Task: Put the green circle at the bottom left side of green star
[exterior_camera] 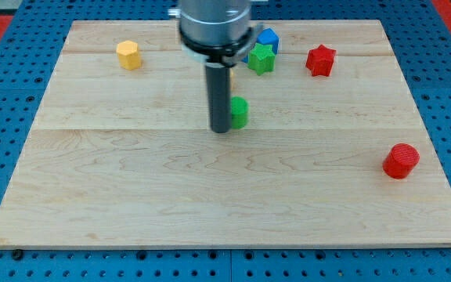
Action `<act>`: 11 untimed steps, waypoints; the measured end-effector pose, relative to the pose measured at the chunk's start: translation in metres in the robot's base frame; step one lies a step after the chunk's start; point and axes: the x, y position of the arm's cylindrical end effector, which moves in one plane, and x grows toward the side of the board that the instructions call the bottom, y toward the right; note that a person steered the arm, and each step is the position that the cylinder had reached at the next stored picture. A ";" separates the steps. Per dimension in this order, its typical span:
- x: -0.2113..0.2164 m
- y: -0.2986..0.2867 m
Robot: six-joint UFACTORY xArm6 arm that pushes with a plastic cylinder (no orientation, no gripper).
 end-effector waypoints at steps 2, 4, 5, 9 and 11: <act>-0.017 0.068; -0.017 0.083; 0.009 0.028; -0.046 0.030; -0.078 0.042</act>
